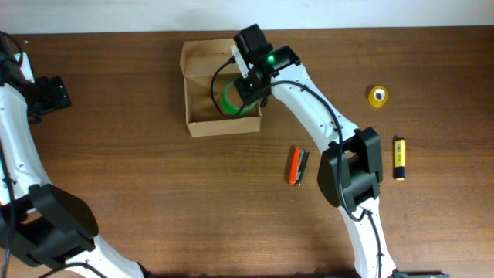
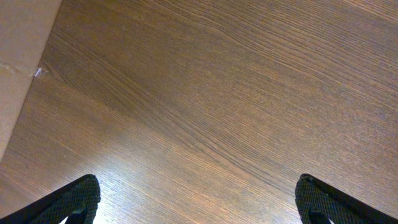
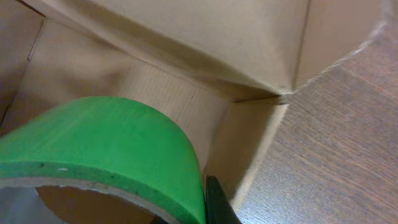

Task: Pack container
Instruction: 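Carry the green tape roll over the box and lower it inside, then open the right gripper to release the green tape in the box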

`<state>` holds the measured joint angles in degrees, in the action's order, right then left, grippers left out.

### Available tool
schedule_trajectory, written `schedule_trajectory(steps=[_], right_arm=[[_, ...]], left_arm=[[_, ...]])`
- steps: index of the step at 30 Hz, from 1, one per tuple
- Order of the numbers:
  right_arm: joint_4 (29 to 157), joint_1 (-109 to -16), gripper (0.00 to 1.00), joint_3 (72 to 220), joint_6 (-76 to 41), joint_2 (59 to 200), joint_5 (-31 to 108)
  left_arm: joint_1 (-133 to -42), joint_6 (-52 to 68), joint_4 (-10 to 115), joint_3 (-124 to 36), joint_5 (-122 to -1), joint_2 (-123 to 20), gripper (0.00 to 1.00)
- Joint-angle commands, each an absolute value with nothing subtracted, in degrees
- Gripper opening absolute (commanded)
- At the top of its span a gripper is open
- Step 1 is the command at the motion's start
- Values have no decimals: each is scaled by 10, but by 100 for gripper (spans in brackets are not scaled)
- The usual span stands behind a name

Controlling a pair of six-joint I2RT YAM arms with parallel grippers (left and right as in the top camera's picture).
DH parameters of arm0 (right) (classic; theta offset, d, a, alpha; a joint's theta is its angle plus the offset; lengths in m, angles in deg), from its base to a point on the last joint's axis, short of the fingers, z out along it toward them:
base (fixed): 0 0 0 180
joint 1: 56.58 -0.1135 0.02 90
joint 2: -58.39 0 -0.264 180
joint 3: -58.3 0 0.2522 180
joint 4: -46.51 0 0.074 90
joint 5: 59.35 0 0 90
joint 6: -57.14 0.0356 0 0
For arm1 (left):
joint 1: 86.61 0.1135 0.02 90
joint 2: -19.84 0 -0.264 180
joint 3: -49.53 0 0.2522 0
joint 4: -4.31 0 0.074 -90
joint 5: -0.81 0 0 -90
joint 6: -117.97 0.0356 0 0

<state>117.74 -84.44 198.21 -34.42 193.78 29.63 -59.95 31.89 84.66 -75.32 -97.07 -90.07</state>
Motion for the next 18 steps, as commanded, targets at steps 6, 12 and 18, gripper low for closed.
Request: schedule_trajectory(steps=[6,12,18], right_arm=[[1175,-848,3,1927,-339,1947,283],[1175,-851,3,1922,-339,1947,283],[1171,-859,15,1922,-339,1946,280]], left_arm=[[-599,330,847,-748,-965,-897,100],[-599,330,847,-748,-965,-897,100],[-599,330,847,-748,-965,-897,100]])
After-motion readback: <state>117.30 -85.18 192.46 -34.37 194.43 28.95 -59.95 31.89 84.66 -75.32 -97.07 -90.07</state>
